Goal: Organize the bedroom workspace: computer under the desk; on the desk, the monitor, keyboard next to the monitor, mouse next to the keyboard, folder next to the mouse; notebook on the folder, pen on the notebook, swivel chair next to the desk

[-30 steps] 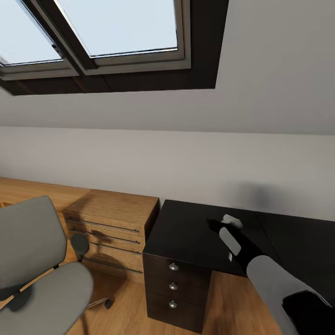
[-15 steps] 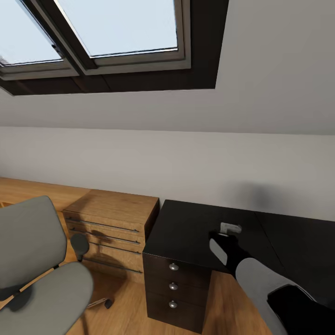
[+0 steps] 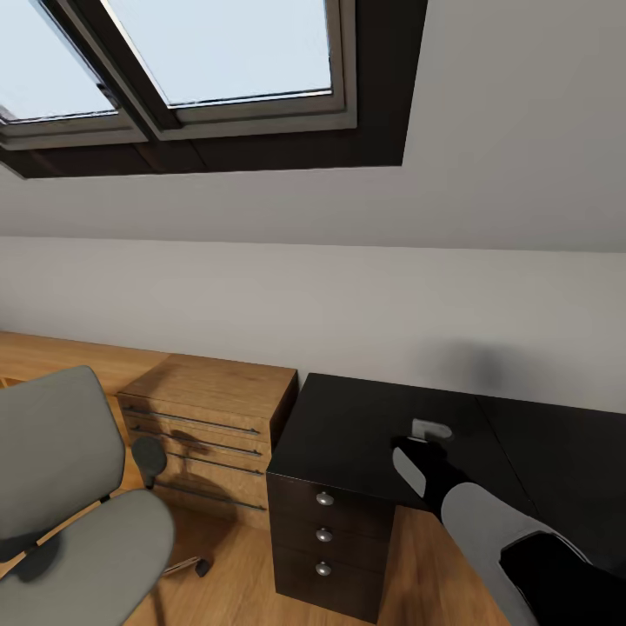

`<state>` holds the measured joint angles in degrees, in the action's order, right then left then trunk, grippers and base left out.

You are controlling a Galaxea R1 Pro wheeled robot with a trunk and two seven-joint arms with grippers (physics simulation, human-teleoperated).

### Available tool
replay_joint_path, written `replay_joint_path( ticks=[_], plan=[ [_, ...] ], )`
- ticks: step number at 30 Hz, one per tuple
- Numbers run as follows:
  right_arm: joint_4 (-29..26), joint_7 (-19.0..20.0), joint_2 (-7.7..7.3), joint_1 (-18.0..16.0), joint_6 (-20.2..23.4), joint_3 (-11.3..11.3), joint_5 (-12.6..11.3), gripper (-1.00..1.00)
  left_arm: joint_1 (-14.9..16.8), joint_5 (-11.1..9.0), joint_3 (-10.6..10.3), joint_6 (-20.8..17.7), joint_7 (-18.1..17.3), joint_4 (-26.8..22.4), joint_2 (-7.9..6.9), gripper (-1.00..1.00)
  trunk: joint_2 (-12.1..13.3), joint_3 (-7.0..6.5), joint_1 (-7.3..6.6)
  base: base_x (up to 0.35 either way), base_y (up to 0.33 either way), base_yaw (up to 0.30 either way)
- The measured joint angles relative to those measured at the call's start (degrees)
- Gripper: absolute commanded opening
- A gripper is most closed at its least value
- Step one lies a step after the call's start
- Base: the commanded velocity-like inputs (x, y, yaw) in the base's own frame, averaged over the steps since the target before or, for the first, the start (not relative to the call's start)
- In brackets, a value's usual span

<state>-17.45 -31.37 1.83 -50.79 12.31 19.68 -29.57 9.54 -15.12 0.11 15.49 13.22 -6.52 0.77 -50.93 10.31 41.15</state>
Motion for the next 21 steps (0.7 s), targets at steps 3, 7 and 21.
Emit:
replay_joint_path(
  ticks=[3, 7, 21],
  plan=[
    [0.36, -0.49, -0.31, 0.29, 0.8, -0.31, 0.33, 1.0, 0.0, -0.12, 0.12, 0.36, 0.0, 0.32, 0.29, 1.0, 0.0, 0.0, 0.0, 0.0, 0.0, 0.0],
    [0.91, -0.54, 0.07, 0.3, -0.5, -0.3, 0.63, 1.0, 0.0, -0.09, 0.03, 1.63, -0.11, 0.38, 1.58, 1.0, 0.0, 0.0, 0.0, 0.0, 0.0, 0.0],
    [0.17, -0.34, -0.86, 0.36, -0.65, -0.13, 0.51, 1.0, 0.0, 0.11, 0.0, 0.68, -0.23, 0.0, 2.46, 1.0, 0.0, 0.0, 0.0, 0.004, 0.0, 0.0]
  ],
)
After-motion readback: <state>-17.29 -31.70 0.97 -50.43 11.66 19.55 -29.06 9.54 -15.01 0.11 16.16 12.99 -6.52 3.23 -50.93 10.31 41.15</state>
